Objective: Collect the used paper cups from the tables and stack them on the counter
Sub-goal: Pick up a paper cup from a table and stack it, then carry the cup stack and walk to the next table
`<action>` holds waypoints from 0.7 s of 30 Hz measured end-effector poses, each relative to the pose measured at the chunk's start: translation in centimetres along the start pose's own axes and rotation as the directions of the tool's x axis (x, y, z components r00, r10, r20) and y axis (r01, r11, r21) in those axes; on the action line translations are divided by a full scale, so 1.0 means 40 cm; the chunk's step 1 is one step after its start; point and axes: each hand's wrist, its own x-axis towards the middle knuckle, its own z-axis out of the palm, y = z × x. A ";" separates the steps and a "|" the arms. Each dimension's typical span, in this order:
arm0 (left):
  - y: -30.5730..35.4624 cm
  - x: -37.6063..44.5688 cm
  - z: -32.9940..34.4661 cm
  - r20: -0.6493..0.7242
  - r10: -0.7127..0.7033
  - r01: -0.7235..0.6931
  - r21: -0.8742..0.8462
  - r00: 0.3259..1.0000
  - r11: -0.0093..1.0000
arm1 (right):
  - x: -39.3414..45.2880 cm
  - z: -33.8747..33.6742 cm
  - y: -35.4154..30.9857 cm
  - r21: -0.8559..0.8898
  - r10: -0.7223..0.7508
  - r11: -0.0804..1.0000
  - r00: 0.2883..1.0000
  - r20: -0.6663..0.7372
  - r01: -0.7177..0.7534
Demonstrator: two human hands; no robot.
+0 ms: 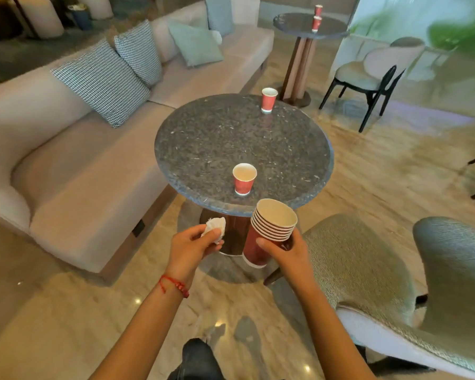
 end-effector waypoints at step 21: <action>0.091 0.509 0.011 0.057 -0.146 0.139 0.108 0.988 0.984 | 0.510 0.174 -0.025 -0.016 -0.005 1.000 0.967 -0.257 0.000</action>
